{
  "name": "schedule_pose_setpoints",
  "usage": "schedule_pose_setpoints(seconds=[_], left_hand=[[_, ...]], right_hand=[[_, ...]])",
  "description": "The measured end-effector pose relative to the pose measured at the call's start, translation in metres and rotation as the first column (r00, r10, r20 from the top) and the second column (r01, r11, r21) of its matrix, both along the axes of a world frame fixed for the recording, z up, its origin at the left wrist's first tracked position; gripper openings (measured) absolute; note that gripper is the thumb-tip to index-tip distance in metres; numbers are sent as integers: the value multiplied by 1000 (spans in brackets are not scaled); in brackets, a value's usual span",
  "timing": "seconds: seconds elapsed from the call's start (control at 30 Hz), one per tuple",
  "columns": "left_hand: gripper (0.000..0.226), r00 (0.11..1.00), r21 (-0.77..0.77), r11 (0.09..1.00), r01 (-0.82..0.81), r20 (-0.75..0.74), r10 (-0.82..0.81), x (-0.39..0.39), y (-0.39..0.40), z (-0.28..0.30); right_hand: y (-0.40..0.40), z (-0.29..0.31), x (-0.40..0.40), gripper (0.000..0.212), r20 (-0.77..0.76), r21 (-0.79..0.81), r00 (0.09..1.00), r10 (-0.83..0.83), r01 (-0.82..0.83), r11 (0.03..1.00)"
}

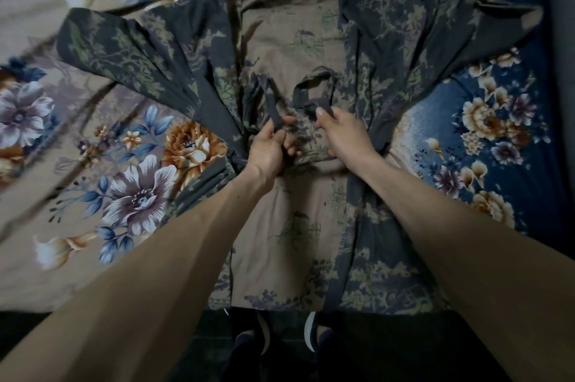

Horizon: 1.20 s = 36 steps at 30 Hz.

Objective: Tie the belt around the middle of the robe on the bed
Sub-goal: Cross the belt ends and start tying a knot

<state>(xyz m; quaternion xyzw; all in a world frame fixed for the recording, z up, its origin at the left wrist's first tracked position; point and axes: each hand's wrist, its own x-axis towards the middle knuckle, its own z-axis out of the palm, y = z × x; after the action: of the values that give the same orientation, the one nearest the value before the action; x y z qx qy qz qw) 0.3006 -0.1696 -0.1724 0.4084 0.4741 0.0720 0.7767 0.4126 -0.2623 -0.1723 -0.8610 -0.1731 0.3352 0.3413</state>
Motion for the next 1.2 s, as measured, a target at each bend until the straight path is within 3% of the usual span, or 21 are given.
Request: schedule_pose_setpoints(seconds=[0.07,0.13,0.23,0.3,0.33,0.4,0.47,0.53,0.67,0.73,0.83,0.97,1.03,1.07,1.1,1.17,1.2], left_hand=[[29,994,89,996,-19,-105,29,0,7,-3],[17,965,222,975,-10,-252,67,-2,24,-10],[12,932,204,977,-60,-339,128,-5,42,-13],[21,963,49,991,-122,-235,130,1,38,-9],[23,974,-17,990,-137,-182,132,4,32,-5],[27,985,-71,989,-133,-124,124,8,23,-3],[31,988,-57,990,-130,-85,125,4,22,-4],[31,987,-21,991,-134,-95,131,-5,28,-8],[30,958,184,980,-79,-258,126,-25,45,-16],[28,952,191,977,-98,-267,148,-29,48,-17],[27,962,195,980,-45,-255,95,-25,46,-11],[24,987,250,961,119,-139,-86,-7,30,11],[22,959,421,862,283,-100,-266,2,22,26],[25,921,521,767,374,-109,-375,7,18,32],[28,871,614,649,448,-138,-471,13,15,39],[31,793,744,421,519,-236,-562,21,9,48],[32,780,775,343,530,-287,-557,25,8,52]], right_hand=[[-5,-7,7,30,84,-154,986,141,-127,980],[-13,-14,15,32,11,-222,996,86,-82,972],[-13,-16,16,22,-182,-34,957,-226,224,974],[0,-11,4,30,-335,123,888,-315,372,920],[8,-9,-3,30,-378,163,880,-287,368,915],[19,-5,-12,30,-342,125,923,-177,231,965],[19,-5,-9,38,-195,3,974,-115,118,993],[11,-9,1,42,-97,-78,982,-160,153,985],[-17,-7,15,48,138,-193,985,-102,127,973],[-27,-8,19,48,202,-237,972,-122,169,957],[-19,-6,14,48,206,-239,970,-127,176,955],[6,6,4,38,-42,-96,994,-104,99,990],[17,19,-4,23,-213,-60,976,-34,22,998],[24,17,-10,15,-267,-58,963,-29,14,998],[30,17,-20,16,-236,-87,971,-27,6,996],[26,20,-33,31,91,-151,996,-8,21,988],[24,16,-30,34,21,-74,1000,5,-3,997]])
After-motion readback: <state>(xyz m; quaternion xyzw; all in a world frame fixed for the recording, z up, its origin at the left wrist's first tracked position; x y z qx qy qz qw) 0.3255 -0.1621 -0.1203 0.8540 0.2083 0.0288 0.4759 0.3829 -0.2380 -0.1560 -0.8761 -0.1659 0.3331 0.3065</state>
